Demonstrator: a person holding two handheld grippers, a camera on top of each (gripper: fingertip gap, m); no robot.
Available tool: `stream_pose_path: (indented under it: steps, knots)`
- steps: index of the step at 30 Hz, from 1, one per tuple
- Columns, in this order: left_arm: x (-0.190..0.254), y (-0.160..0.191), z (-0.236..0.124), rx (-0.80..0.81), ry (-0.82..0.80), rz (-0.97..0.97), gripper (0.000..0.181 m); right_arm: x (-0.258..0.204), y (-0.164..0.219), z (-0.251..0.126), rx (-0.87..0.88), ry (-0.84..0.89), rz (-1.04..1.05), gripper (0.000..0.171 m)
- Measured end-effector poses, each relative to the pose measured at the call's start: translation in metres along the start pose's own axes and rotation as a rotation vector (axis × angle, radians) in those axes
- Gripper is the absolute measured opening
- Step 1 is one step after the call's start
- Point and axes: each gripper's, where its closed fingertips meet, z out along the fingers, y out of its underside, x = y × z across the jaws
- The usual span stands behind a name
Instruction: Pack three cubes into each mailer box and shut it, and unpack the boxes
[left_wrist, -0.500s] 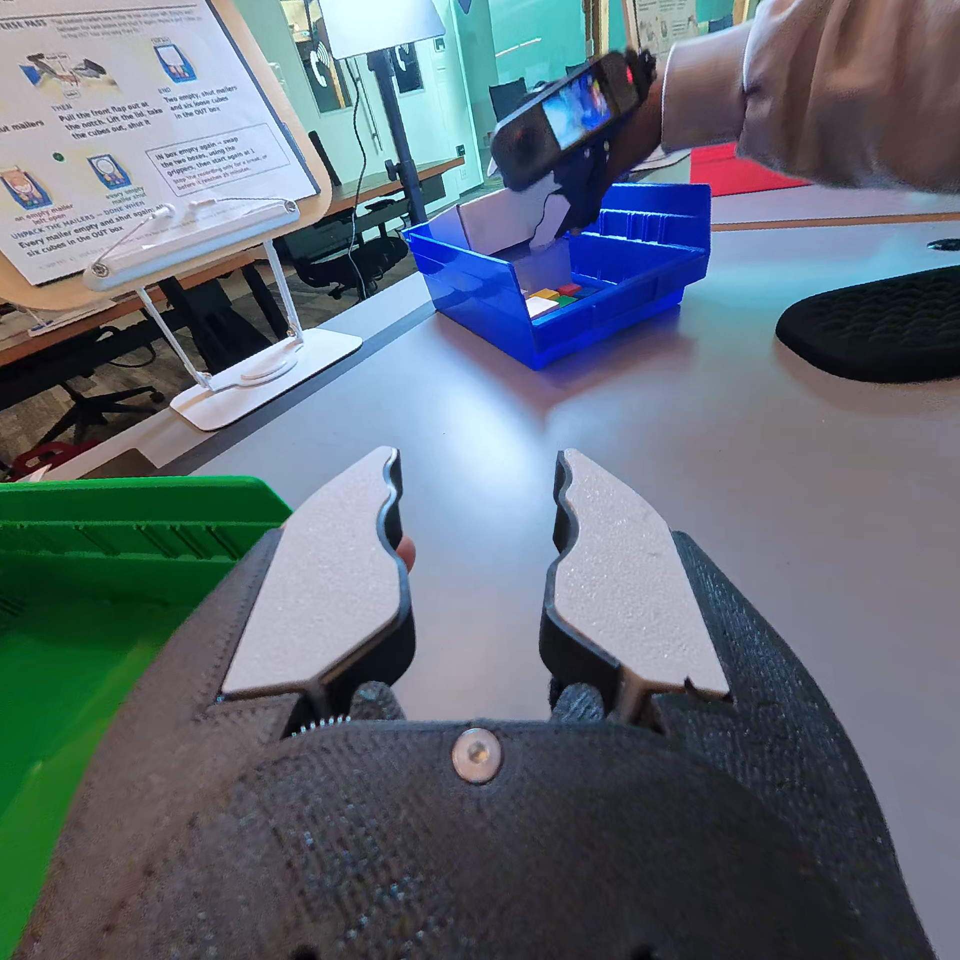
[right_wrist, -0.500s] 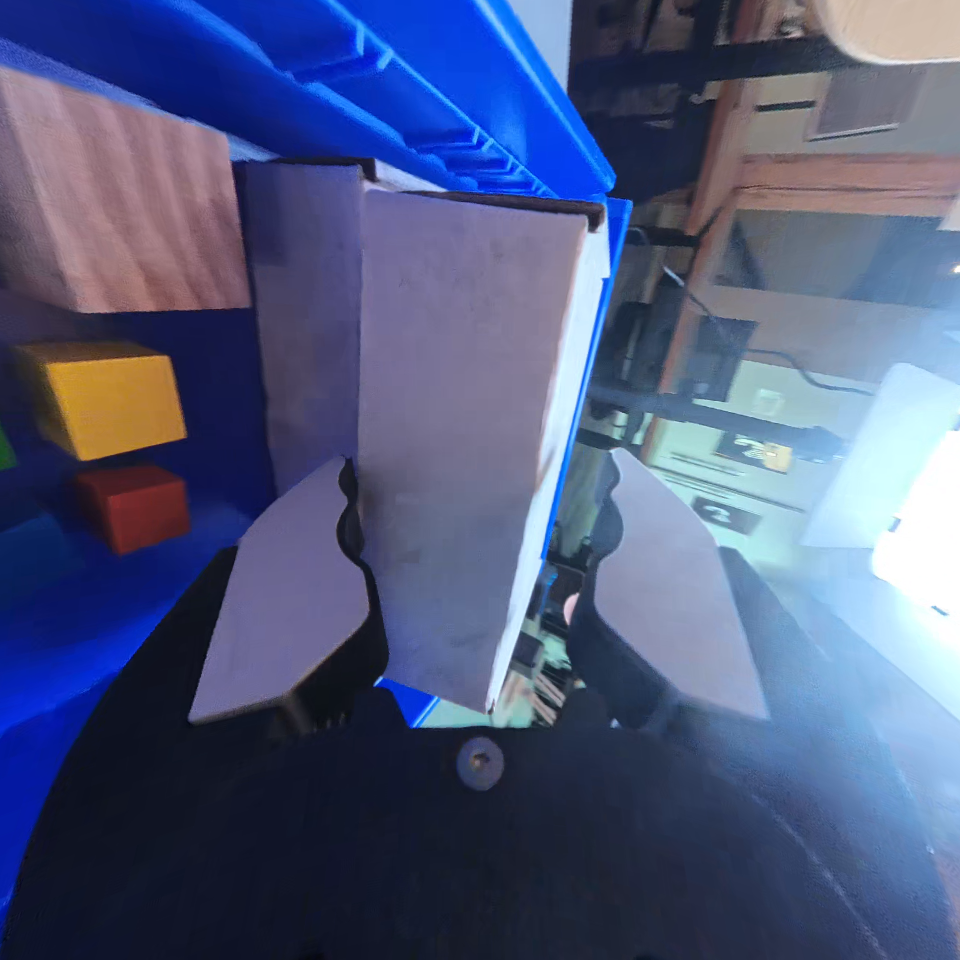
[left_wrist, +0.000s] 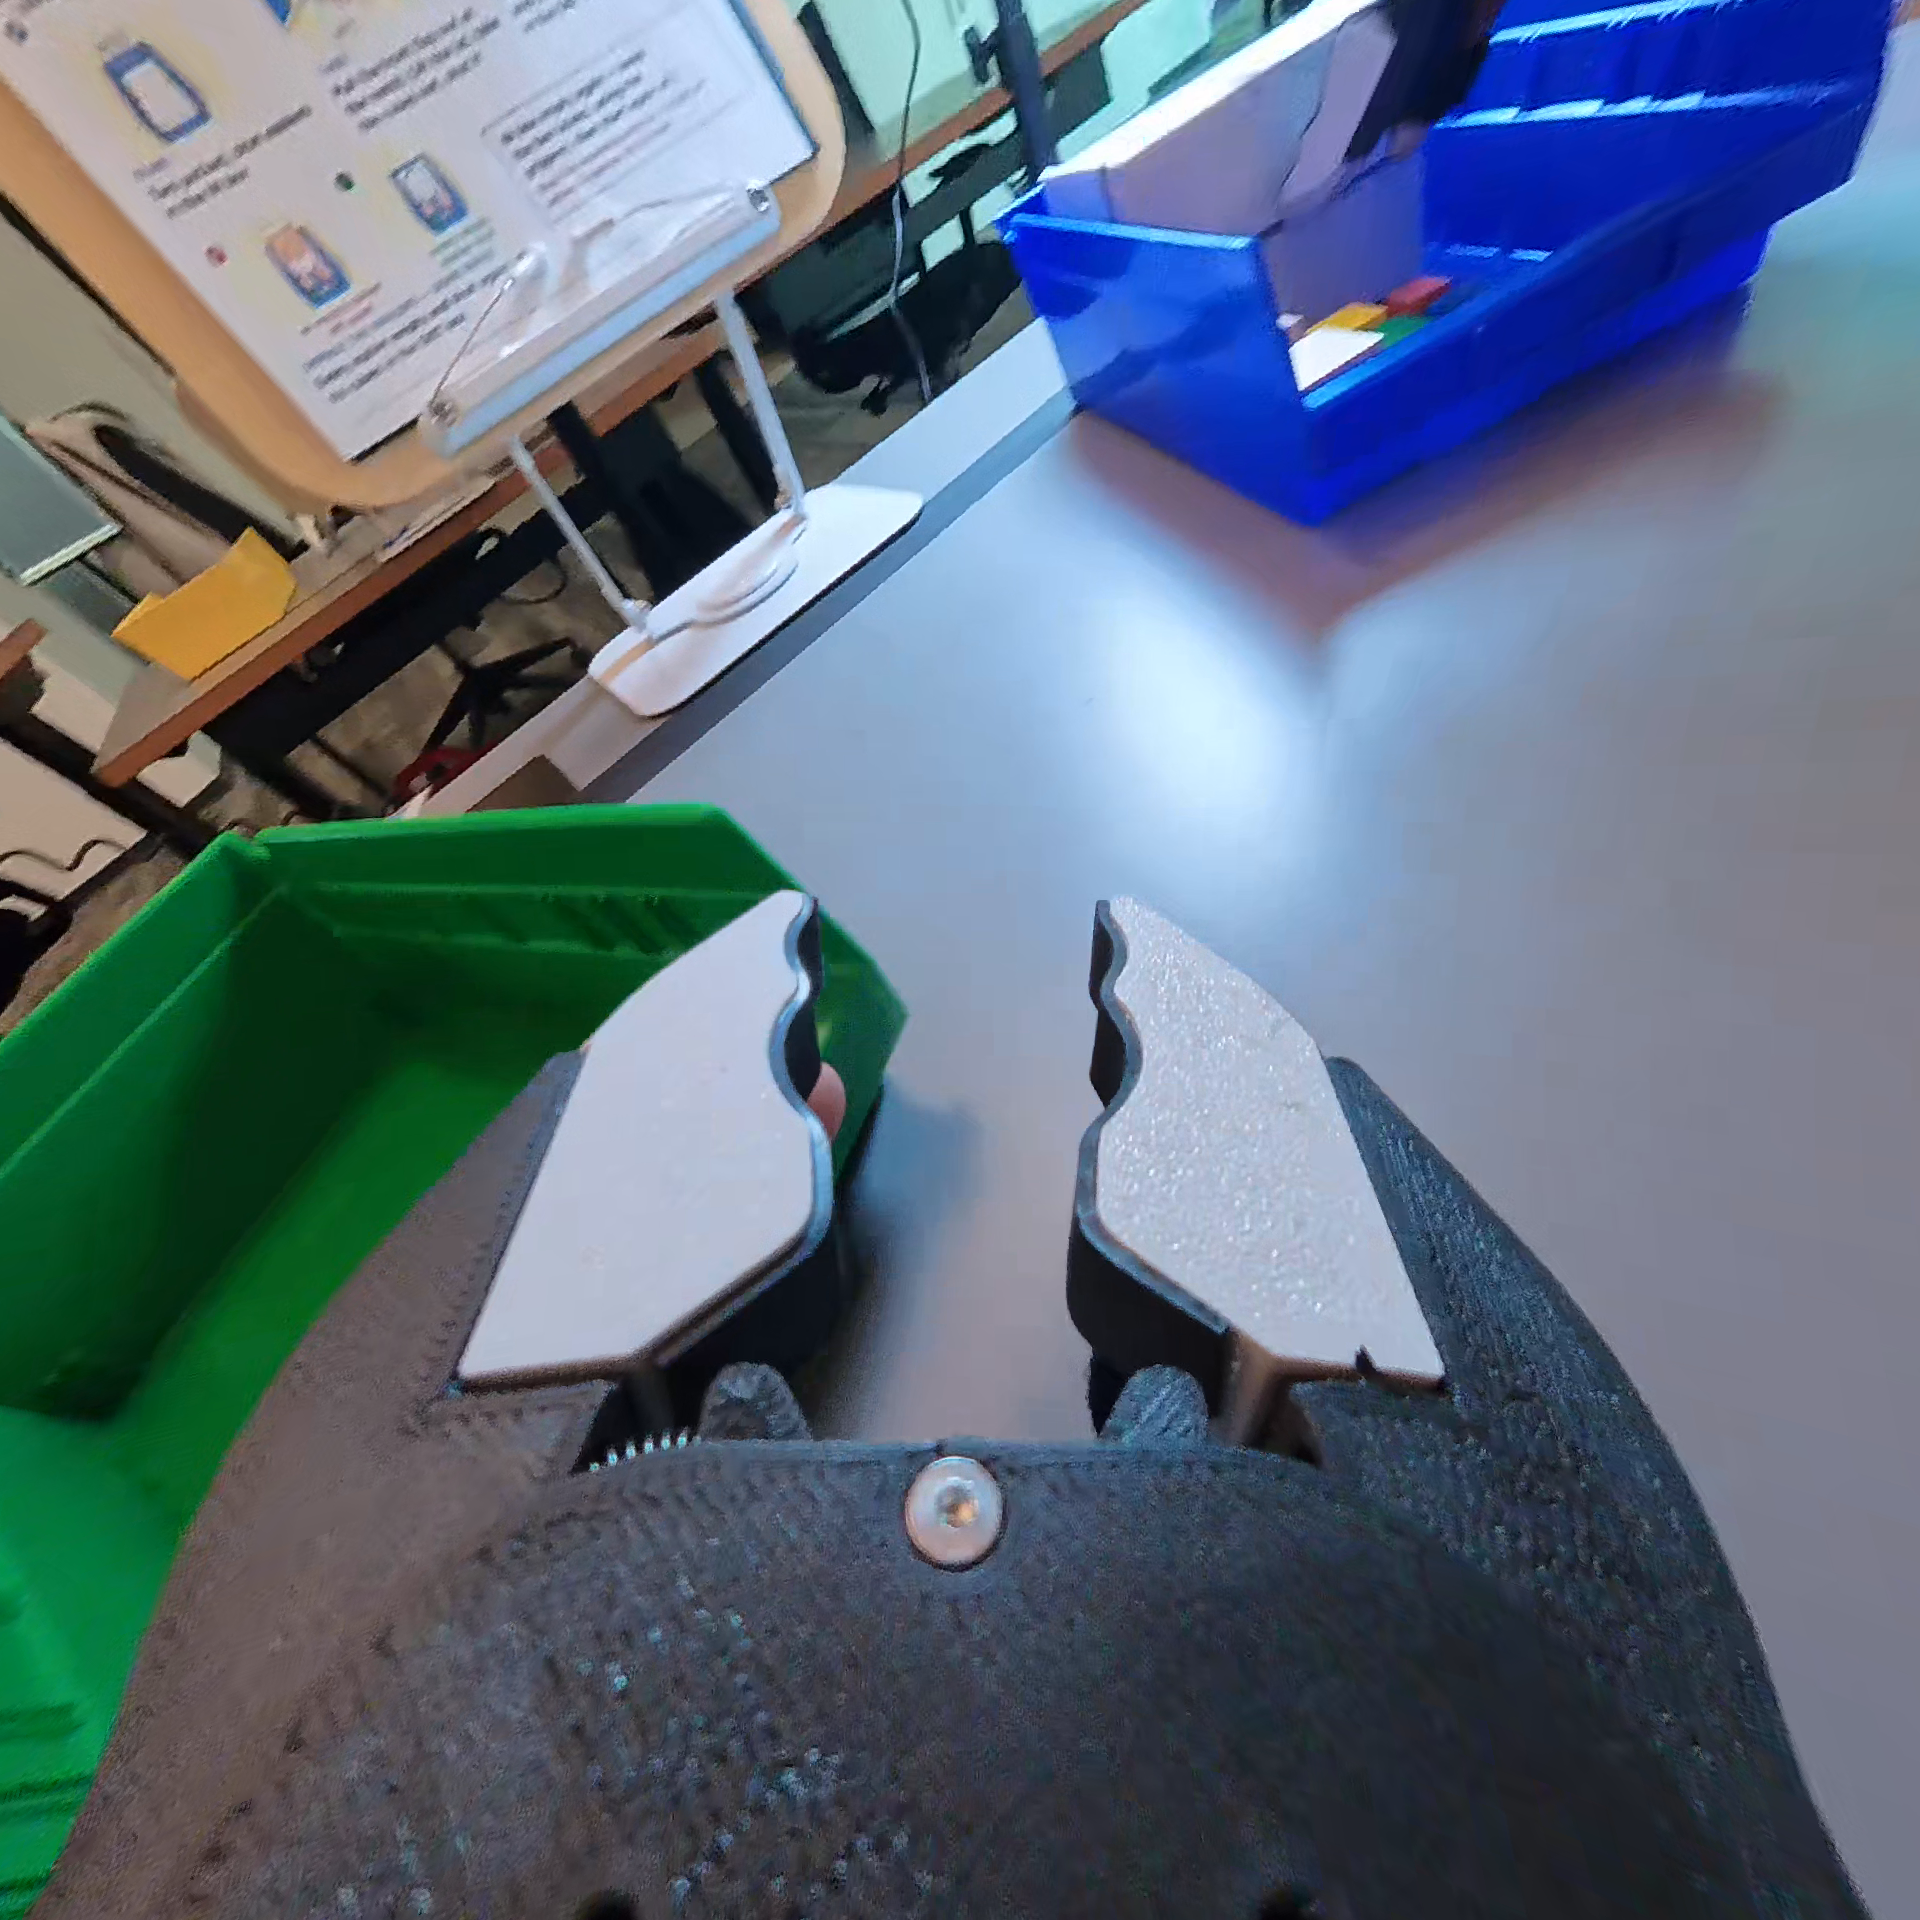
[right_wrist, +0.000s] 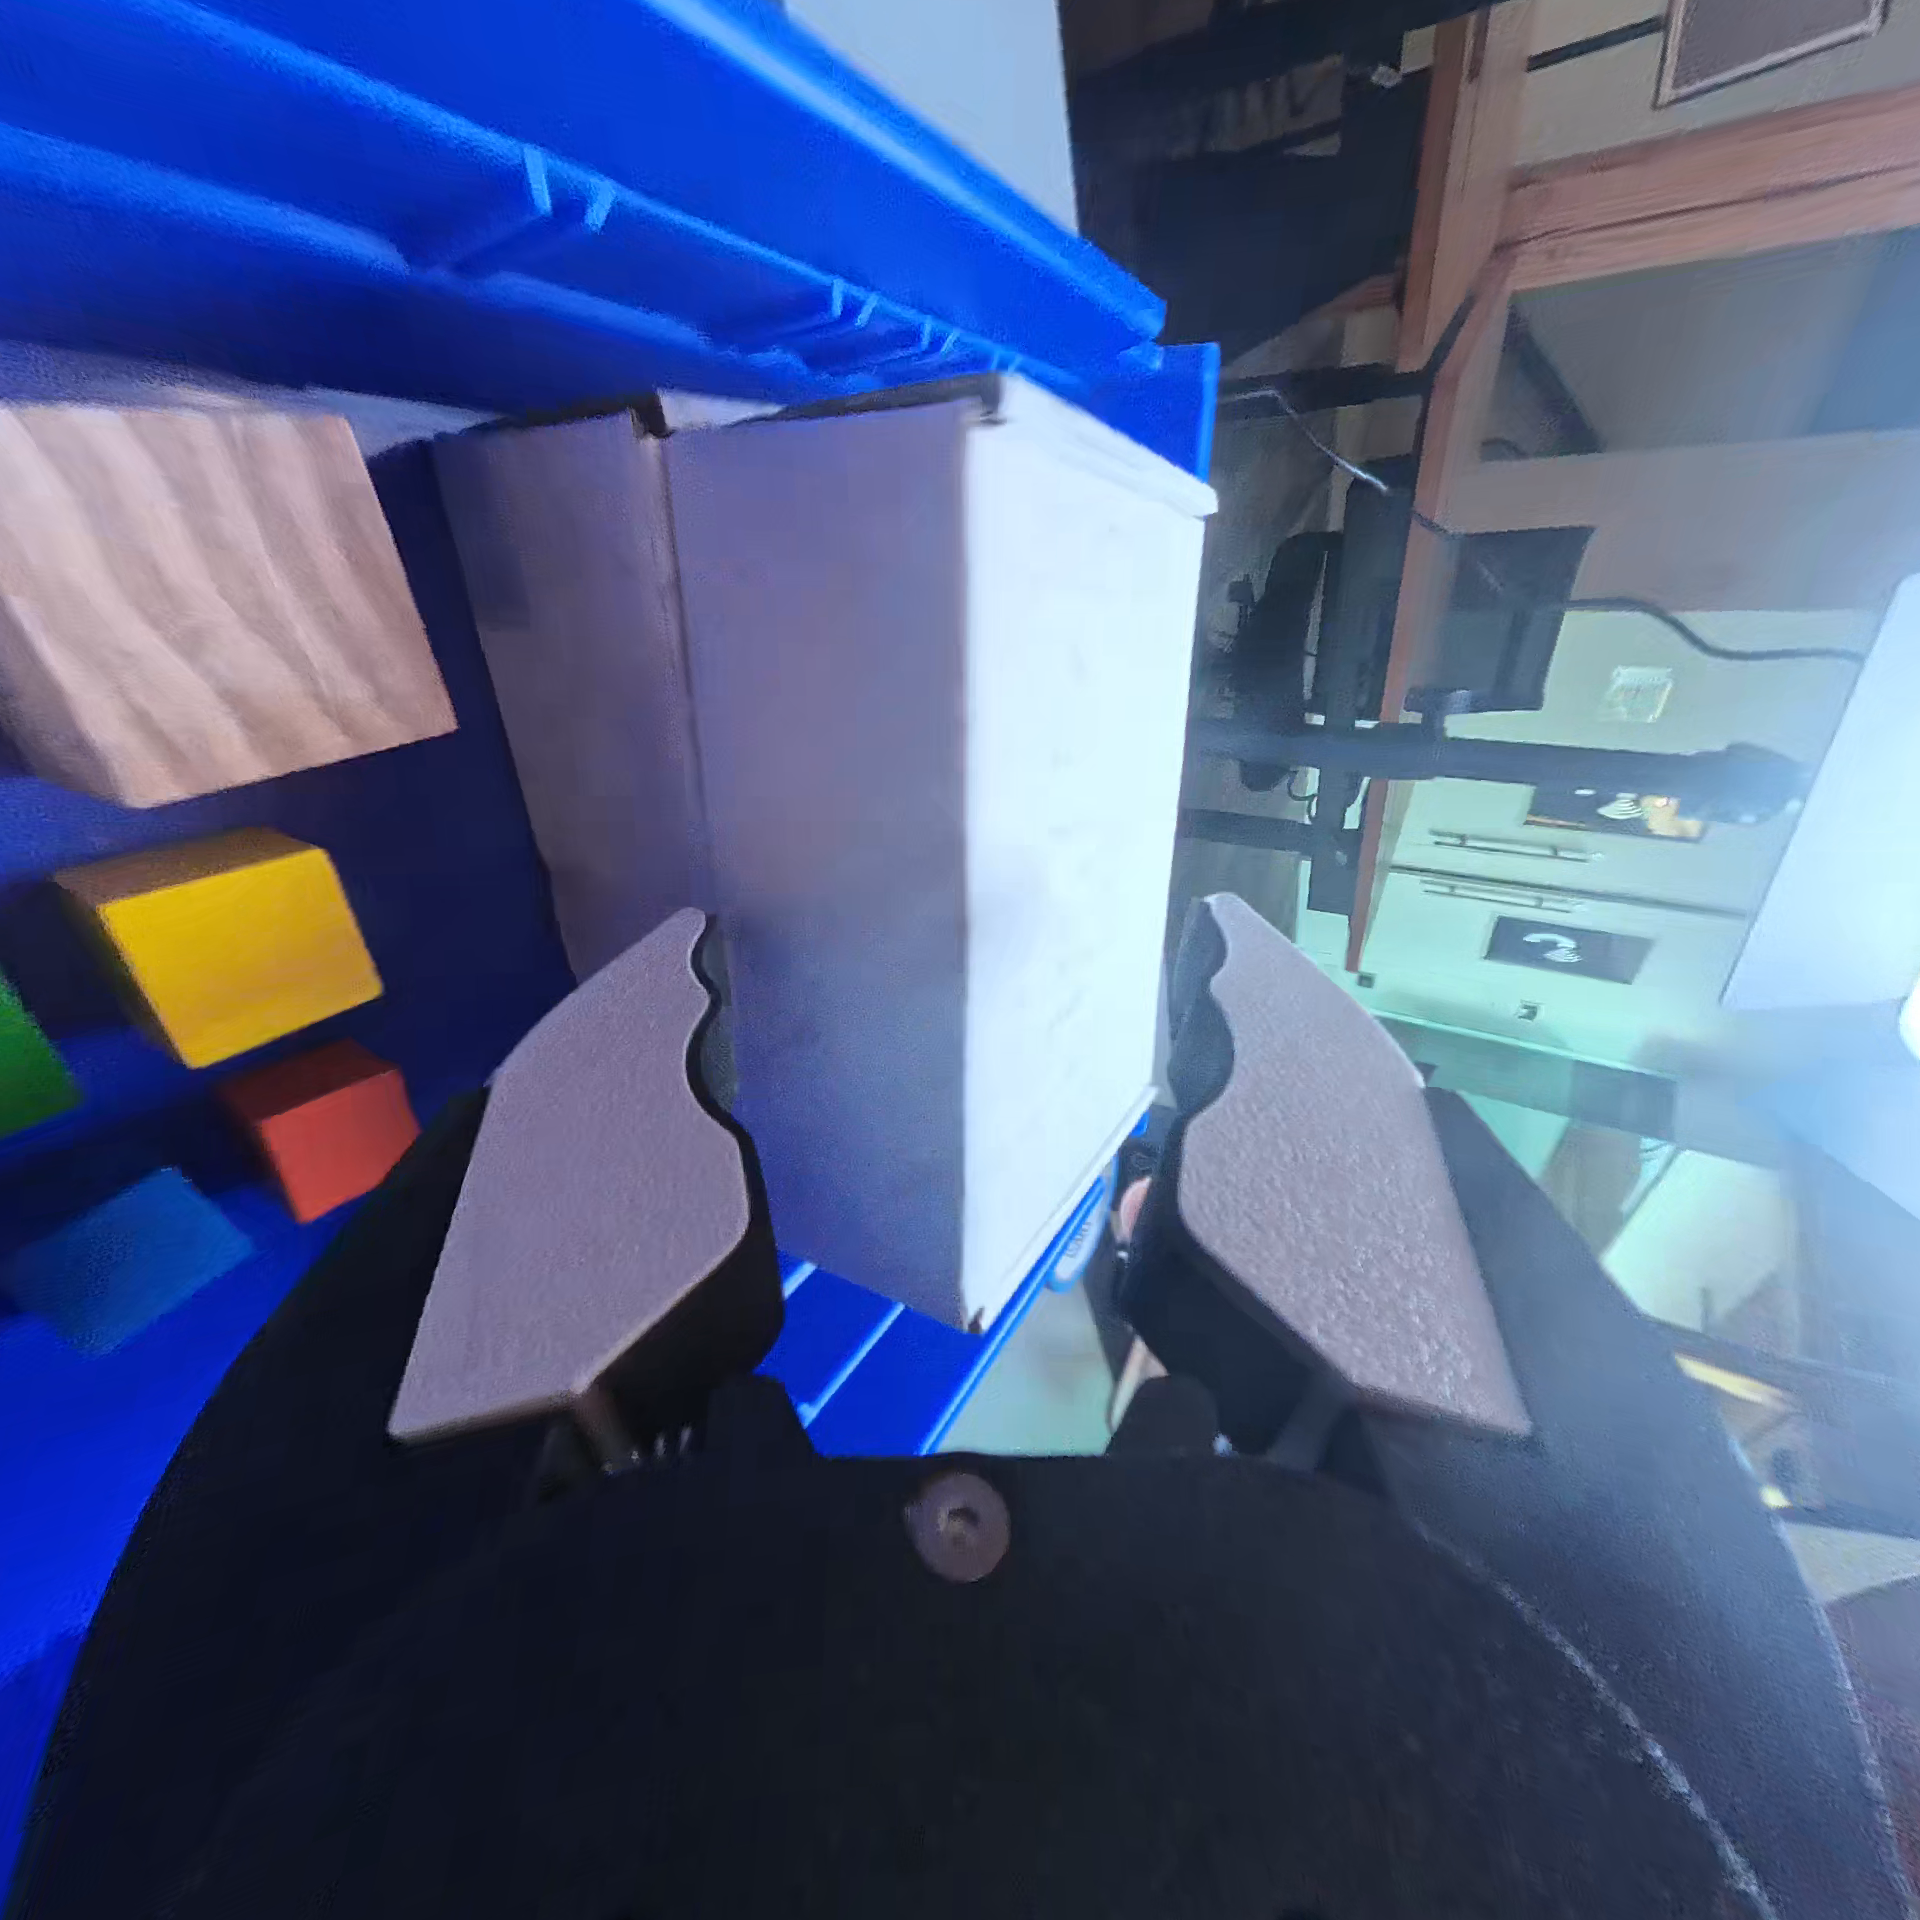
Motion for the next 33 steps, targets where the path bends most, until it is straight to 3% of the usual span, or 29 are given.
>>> stream_pose_path:
  steps: [5,7,10,14,17,23,27,33]
  knots:
    - [-0.038,0.013,-0.017,-0.091,-0.155,0.05,0.055,-0.007,-0.027,-0.078,0.256,-0.055,0.365,0.077]
    - [-0.054,0.034,-0.023,-0.225,-0.213,0.109,0.063,-0.034,-0.037,-0.11,0.35,-0.178,0.446,0.071]
    - [-0.055,0.07,-0.028,-0.448,-0.15,0.115,0.071,-0.093,-0.046,-0.143,0.396,-0.403,0.424,0.068]
    - [-0.062,0.101,-0.025,-0.646,-0.128,0.206,0.067,-0.133,-0.032,-0.138,0.266,-0.403,0.248,0.064]
    - [-0.068,0.12,-0.017,-0.755,-0.141,0.32,0.041,-0.142,-0.014,-0.122,0.151,-0.36,0.157,0.056]
    - [-0.064,0.111,0.005,-0.684,-0.171,0.488,0.034,-0.156,-0.003,-0.096,0.067,-0.284,0.031,0.031]
    - [-0.048,0.1,0.018,-0.629,-0.142,0.566,0.036,-0.157,-0.024,-0.097,0.147,-0.221,-0.057,0.031]
    - [-0.009,0.068,0.062,-0.39,0.041,0.713,0.037,-0.176,-0.045,-0.123,0.256,-0.244,-0.123,0.033]
